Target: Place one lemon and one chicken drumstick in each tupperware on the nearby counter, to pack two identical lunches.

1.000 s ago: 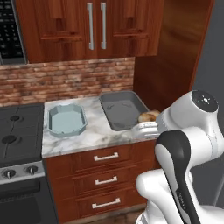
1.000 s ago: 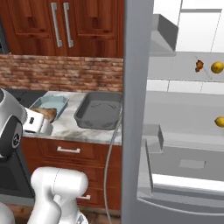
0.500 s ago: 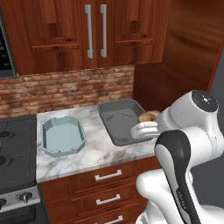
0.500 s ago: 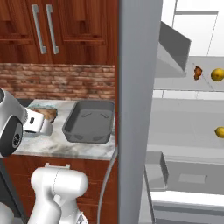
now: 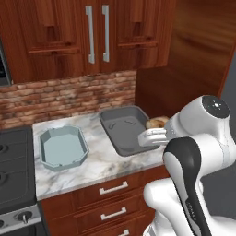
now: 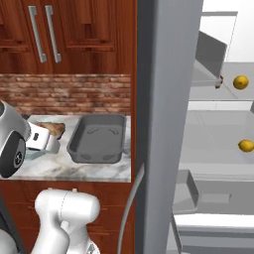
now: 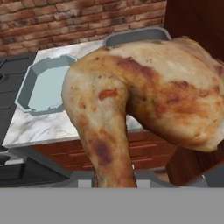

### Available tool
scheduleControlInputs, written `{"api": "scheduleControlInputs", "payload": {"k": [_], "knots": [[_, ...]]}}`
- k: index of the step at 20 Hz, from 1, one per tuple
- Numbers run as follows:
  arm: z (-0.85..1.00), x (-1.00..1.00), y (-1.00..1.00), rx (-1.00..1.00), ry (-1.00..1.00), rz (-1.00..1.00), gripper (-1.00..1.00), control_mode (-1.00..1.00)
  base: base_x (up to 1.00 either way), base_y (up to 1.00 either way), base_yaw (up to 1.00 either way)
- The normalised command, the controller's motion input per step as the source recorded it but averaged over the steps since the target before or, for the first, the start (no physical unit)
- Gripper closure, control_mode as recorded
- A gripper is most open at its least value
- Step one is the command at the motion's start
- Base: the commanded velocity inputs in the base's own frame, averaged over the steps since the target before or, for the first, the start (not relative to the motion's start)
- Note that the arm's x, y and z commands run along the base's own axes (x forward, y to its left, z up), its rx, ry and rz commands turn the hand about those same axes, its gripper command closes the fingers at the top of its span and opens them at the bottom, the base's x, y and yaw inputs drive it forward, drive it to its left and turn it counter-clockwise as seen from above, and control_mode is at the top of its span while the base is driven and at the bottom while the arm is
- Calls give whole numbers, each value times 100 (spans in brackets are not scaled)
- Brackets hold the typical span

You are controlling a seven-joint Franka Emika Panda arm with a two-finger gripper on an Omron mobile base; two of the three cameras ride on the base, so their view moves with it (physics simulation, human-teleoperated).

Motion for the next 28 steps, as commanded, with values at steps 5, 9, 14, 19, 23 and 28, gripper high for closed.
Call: {"api": "scheduleControlInputs", "payload": {"k": [5, 9, 14, 19, 23, 28], "knots": [[-9, 15, 6, -1, 0, -3, 100, -100, 61, 28, -11], [-47, 73, 19, -3, 0, -12, 100, -100, 0, 0, 0], [-52, 71, 1, -2, 0, -13, 100, -100, 0, 0, 0], [-32, 70, 0, 0, 10, -11, 100, -100, 0, 0, 0], [-22, 73, 0, 0, 18, -10, 100, -100, 0, 0, 0], [-28, 76, 0, 0, 17, -7, 100, -100, 0, 0, 0]]}}
